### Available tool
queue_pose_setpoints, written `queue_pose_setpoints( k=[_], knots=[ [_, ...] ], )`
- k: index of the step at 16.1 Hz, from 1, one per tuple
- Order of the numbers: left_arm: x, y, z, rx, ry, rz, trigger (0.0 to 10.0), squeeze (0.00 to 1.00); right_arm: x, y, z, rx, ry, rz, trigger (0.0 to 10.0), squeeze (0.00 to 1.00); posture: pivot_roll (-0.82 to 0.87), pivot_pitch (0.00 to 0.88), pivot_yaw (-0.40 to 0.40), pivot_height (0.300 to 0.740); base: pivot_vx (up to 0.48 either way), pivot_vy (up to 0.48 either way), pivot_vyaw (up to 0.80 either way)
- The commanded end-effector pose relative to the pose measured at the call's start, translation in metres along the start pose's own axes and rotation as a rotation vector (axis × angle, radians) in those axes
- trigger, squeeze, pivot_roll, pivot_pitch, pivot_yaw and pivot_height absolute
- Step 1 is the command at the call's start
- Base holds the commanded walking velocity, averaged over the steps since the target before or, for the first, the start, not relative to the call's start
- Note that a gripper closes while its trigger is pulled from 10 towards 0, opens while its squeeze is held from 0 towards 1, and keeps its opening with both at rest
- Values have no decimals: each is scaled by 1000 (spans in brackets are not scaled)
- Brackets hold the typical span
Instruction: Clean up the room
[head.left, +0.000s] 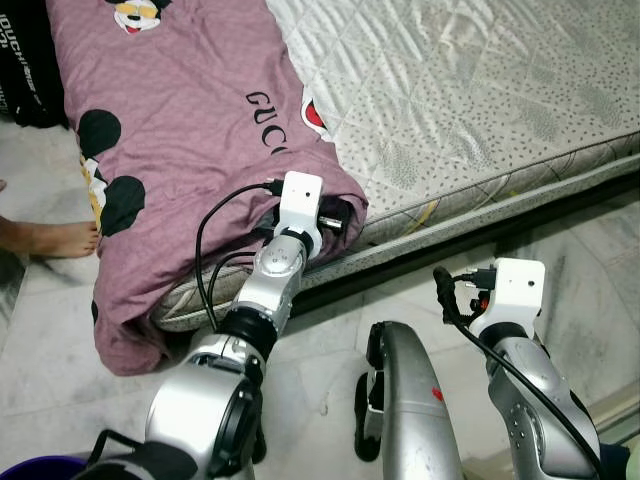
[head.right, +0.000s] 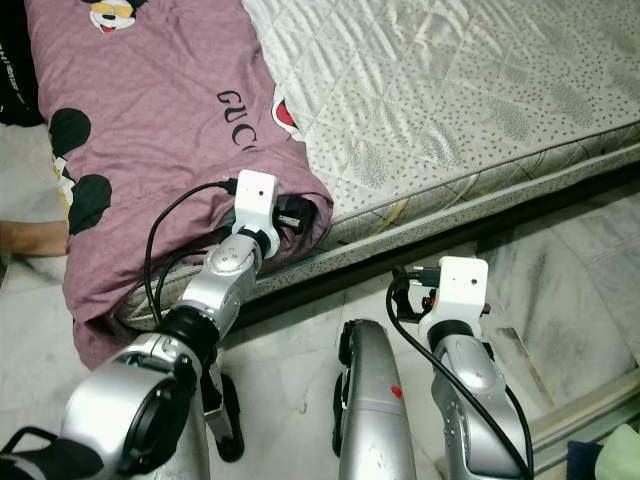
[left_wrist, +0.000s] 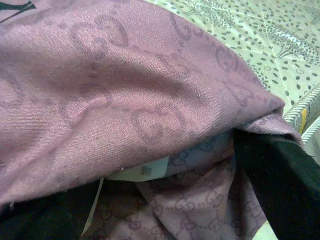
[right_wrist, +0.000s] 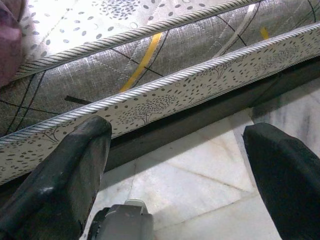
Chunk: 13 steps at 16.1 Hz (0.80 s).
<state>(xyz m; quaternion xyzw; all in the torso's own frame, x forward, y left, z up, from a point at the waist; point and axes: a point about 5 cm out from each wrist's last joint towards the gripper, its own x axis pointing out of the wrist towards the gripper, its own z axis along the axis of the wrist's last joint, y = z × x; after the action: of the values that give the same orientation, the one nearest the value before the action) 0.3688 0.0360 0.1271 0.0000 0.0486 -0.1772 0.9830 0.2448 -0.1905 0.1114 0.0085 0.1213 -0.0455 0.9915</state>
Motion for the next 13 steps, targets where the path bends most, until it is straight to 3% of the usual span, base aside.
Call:
queue_pose_setpoints(
  k=[1, 4, 6, 7, 9, 13],
  knots=[
    [1, -5, -6, -2, 51, -37, 10000, 0, -2, -3, -5, 0, 16, -14, 10000, 0, -129, 237, -21, 576, 0, 0, 0],
    [3, -28, -5, 88, 87, -228, 10000, 0, -1, -3, -6, -3, 9, -16, 10000, 0, -130, 240, -24, 576, 0, 0, 0],
    [4, -36, -2, 110, 75, -261, 10000, 0, -1, -3, -6, -4, 8, -18, 10000, 0, -132, 242, -23, 576, 0, 0, 0],
    [5, -40, 2, 88, 51, -256, 0, 0, -2, -3, -6, -3, 8, -20, 10000, 0, -135, 243, -21, 576, 0, 0, 0],
    [6, -34, 5, 66, 18, -194, 0, 0, -2, -3, -6, -1, 7, -25, 10000, 0, -139, 247, -20, 576, 0, 0, 0],
    [8, -8, 11, 59, -13, -50, 0, 0, -1, -3, -6, 2, 6, -28, 10000, 0, -138, 245, -20, 576, 0, 0, 0]
  ],
)
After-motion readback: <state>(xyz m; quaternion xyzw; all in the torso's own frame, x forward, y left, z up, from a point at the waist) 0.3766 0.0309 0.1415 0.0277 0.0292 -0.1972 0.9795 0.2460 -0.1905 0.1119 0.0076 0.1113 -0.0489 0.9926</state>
